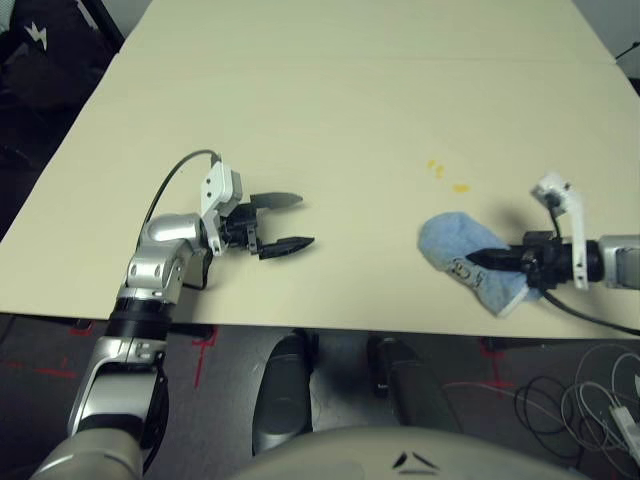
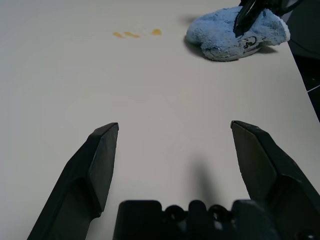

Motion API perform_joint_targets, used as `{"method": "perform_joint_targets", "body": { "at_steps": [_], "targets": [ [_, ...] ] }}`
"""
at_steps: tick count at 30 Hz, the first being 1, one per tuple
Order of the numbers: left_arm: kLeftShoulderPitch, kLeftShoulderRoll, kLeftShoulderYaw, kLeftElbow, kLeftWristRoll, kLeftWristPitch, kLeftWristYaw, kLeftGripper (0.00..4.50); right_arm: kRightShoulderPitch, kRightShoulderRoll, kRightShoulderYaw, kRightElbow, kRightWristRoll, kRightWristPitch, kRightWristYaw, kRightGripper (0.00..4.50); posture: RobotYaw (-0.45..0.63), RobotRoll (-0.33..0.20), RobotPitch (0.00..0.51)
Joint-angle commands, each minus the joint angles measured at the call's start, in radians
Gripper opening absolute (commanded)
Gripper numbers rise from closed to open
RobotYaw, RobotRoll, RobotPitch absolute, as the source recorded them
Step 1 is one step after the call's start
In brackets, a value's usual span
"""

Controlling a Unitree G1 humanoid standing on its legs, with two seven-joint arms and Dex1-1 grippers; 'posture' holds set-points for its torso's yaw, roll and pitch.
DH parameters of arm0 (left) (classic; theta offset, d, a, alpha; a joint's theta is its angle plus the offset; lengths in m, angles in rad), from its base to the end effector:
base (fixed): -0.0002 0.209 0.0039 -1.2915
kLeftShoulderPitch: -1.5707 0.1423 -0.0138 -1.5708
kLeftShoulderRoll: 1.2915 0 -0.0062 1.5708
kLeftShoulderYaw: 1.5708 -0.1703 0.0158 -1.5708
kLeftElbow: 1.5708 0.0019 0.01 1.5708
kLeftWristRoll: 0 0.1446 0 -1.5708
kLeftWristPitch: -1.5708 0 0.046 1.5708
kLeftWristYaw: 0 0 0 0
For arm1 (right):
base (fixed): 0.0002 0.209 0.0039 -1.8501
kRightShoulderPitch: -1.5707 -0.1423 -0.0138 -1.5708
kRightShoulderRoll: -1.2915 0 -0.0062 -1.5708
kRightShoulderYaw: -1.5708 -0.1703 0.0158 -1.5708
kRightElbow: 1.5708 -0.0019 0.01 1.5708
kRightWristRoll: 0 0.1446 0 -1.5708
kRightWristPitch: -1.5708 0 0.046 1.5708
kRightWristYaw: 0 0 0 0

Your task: Wipe the water off the table with a rag.

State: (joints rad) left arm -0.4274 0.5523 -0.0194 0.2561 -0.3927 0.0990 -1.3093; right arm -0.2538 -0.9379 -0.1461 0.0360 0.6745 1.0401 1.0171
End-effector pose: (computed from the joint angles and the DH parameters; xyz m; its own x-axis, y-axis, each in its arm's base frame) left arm 0.2808 0.2363 0.1372 0.2840 -0.9511 -0.1214 0.9554 0.2700 0.1198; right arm 0.2266 -0.3074 0.1644 0.4989 0.6979 -0.5138 -0.5680 0.7111 0.4144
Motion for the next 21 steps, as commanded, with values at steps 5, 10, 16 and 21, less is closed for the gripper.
{"method": "perform_joint_targets", "body": {
  "at_steps": [5,10,16,21],
  "targets": [
    [-0.011,-0.008,-0.017,0.026,0.013,-0.01,-0.011,4.5,-0.221,0.145,-0.255,0.158,0.094,-0.005,-0.168,0.12,0.05,0.0,0.218],
    [-0.012,-0.009,-0.017,0.026,0.012,-0.01,-0.01,4.5,-0.332,0.214,-0.302,0.257,0.046,-0.089,-0.301,0.12,0.05,0.0,0.218],
    [-0.018,-0.006,-0.015,0.03,0.013,-0.012,-0.011,4.5,-0.428,0.249,-0.233,0.422,-0.063,-0.196,-0.381,0.12,0.05,0.0,0.217],
    [-0.02,-0.002,-0.013,0.027,0.013,-0.012,-0.008,4.5,-0.521,0.292,-0.158,0.606,-0.176,-0.291,-0.407,0.12,0.07,0.0,0.218]
  ]
}}
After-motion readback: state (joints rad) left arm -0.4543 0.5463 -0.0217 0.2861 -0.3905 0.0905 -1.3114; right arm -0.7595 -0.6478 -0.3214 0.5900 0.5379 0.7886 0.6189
